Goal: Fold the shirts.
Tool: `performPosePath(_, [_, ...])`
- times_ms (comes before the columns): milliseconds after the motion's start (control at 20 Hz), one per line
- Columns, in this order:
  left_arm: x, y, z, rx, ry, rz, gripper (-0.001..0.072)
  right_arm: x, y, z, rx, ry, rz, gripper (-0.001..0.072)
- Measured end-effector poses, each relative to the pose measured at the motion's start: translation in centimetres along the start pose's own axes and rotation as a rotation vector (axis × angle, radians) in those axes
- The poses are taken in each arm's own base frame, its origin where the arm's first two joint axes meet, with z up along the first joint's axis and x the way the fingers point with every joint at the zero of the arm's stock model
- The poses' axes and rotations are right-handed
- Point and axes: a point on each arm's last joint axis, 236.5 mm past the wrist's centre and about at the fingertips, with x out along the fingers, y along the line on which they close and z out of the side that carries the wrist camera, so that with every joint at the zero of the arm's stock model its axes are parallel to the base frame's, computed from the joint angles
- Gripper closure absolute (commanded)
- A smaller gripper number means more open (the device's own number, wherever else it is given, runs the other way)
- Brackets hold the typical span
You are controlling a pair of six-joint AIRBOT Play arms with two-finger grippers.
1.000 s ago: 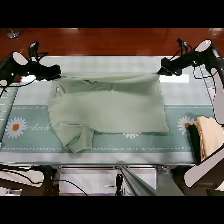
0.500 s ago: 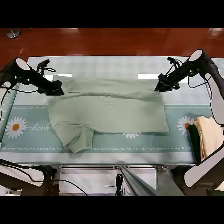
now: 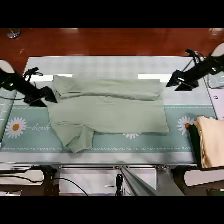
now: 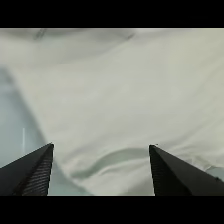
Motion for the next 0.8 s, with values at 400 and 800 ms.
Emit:
performPosePath(400, [3.1,1.7,-9.4,-0.273,-0.153,-0.226,0.0001,3.0,1.6,-7.8,0.117,-0.190,0.194,0.0091])
performPosePath(800, [6.7,-2.1,-11.5,-0.269,-0.169,-0.353,0.0003,2.8,3.6,-8.5,0.179,-0.242,0.329,0.0091])
